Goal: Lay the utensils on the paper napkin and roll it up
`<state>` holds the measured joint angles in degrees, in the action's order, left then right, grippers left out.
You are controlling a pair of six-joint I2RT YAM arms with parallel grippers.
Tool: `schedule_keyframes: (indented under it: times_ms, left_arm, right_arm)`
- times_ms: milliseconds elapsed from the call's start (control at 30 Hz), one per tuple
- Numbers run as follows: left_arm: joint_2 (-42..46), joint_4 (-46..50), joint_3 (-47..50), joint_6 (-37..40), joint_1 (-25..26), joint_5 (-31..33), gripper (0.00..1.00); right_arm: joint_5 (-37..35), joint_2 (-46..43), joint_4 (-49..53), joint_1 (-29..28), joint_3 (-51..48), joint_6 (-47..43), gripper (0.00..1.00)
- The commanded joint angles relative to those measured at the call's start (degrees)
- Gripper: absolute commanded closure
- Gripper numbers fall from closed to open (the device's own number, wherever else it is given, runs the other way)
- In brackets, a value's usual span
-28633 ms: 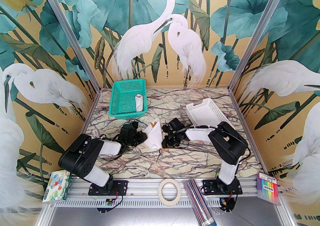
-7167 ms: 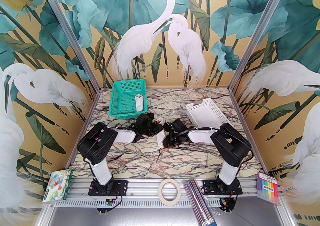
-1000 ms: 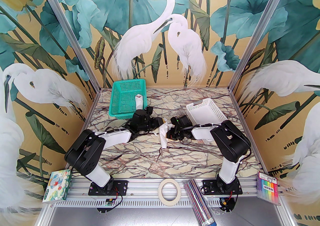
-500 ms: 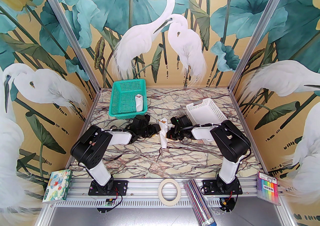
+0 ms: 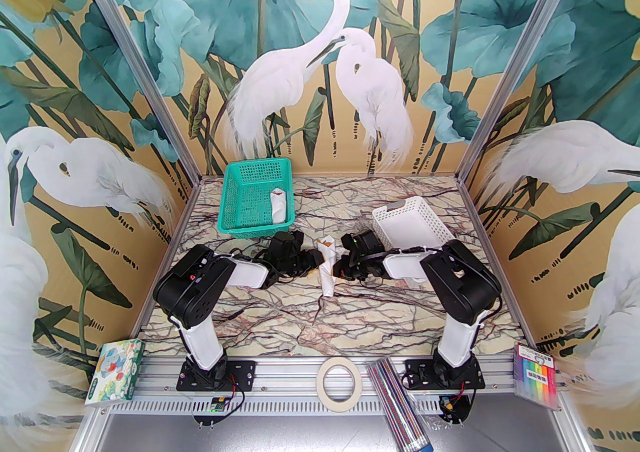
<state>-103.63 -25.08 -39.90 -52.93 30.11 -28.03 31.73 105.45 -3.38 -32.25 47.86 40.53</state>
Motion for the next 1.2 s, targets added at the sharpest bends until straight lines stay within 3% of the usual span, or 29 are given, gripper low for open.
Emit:
schedule_keyframes:
  times_ms: [0, 200, 433, 833, 933, 1167]
  left_arm:
    - [-2.45, 0.45, -0.84, 0.07, 1.35, -0.87, 0.59]
    - [-2.91, 1.71, -1.05, 0.63, 2.05, -0.54, 0.59]
    - [-3.25, 3.25, -1.77, 1.43, 3.11, -0.63, 0.66]
    - [-3.57, 3.37, -1.63, 2.74, 3.29, 0.46, 0.93]
    - [-2.98, 1.82, -0.74, 2.37, 3.19, 1.25, 1.0]
    - [-1.11, -2.25, 1.2, 1.43, 3.2, 2.71, 1.0]
  right_arm:
    - [-0.99, 2.21, 2.85, 0.46, -1.1, -0.6, 1.0]
    - [-0.53, 2.33, 2.54, 1.22, -1.97, -0.48, 1.0]
    - [0.27, 2.65, 1.84, 1.49, -2.24, -0.68, 1.0]
    - [1.27, 1.23, 0.5, 2.18, -2.27, -2.0, 0.99]
    - [2.32, -0.44, -0.82, 2.52, -2.14, -2.64, 0.91]
    - [5.37, -5.93, -4.33, 3.95, -3.57, -2.89, 0.65]
